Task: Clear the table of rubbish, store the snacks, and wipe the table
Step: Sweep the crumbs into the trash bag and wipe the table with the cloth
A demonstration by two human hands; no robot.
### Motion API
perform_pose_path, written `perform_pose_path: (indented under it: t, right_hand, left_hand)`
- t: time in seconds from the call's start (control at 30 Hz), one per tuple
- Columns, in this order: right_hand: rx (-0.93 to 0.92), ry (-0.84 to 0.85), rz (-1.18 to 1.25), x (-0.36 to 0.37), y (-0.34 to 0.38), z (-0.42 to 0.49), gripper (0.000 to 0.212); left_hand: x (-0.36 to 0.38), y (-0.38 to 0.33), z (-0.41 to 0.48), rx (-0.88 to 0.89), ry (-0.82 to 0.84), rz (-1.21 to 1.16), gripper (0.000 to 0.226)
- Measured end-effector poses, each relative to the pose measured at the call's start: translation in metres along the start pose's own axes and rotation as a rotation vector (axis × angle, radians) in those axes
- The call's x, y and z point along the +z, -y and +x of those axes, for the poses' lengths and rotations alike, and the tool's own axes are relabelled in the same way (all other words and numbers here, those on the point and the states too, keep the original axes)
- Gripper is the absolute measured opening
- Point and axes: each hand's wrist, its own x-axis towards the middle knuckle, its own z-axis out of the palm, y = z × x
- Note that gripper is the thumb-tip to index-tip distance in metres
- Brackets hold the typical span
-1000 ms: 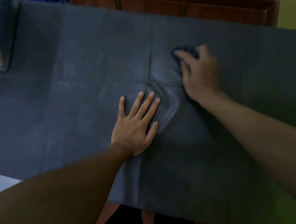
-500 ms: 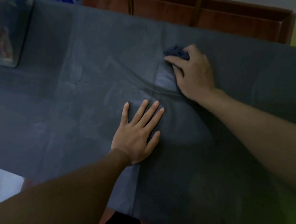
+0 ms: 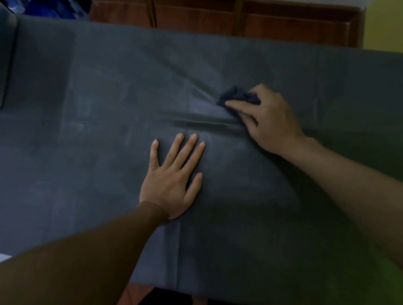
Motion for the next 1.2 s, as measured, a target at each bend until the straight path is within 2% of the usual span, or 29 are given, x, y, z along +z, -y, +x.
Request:
perform_pose_path:
  t: [0.13, 0.17, 0.23, 0.37, 0.43, 0.5, 0.57, 0.63, 0.77, 0.83, 0.93, 0.97, 1.0, 1.13, 1.2]
  right_hand:
    - [0.417, -0.234, -0.014, 0.000, -0.009, -0.009, 0.033]
    - [0.464, -0.263, 0.000, 0.006, 0.002, -0.019, 0.034]
    - [0.431, -0.271, 0.055, 0.017, 0.034, -0.047, 0.034]
    - [0.129, -0.127, 0.053, 0.018, 0.070, -0.108, 0.035]
    - [0.225, -0.192, 0.005, 0.016, 0.063, -0.117, 0.034]
    - [0.468, -0.328, -0.003, 0.017, 0.067, -0.118, 0.033]
    - [0.590, -0.386, 0.010, 0.026, 0.092, -0.124, 0.034]
    - [0.518, -0.353, 0.030, 0.036, 0.129, -0.142, 0.034]
    - [0.187, -0.149, 0.022, 0.035, 0.165, -0.201, 0.034]
    - [0.217, -0.185, -0.028, 0.030, 0.153, -0.216, 0.032]
    - [0.529, -0.357, -0.021, 0.031, 0.151, -0.223, 0.031]
    - [0.566, -0.379, -0.001, 0.036, 0.161, -0.228, 0.031]
    - [0.547, -0.372, 0.017, 0.041, 0.175, -0.234, 0.033]
    - [0.252, -0.214, 0.035, 0.049, 0.209, -0.270, 0.035]
    - [0.259, -0.216, -0.036, 0.041, 0.190, -0.278, 0.035]
  left_hand:
    - [0.003, 0.001, 0.002, 0.003, -0.029, -0.004, 0.063]
    - [0.004, 0.000, 0.001, 0.005, -0.032, -0.006, 0.063]
    - [0.006, 0.000, -0.001, 0.006, -0.048, -0.009, 0.062]
    - [0.007, 0.000, 0.000, 0.009, -0.073, -0.016, 0.060]
    - [0.008, -0.001, 0.000, 0.015, -0.082, -0.034, 0.059]
    - [0.009, -0.001, -0.001, 0.020, -0.094, -0.036, 0.059]
    - [0.012, 0.000, -0.001, 0.023, -0.097, -0.030, 0.059]
    - [0.013, -0.001, -0.001, 0.018, -0.113, -0.018, 0.058]
    - [0.015, -0.002, -0.004, 0.040, -0.159, -0.040, 0.057]
    - [0.015, -0.004, -0.006, 0.069, -0.184, -0.041, 0.056]
    - [0.012, -0.009, -0.007, 0.178, -0.199, -0.007, 0.055]
    - [0.011, -0.010, -0.006, 0.211, -0.194, -0.005, 0.055]
    - [0.010, -0.011, -0.005, 0.221, -0.195, -0.017, 0.055]
    - [0.006, -0.025, 0.006, 0.119, -0.247, -0.135, 0.054]
    - [0.003, -0.044, 0.015, 0.152, -0.237, -0.153, 0.056]
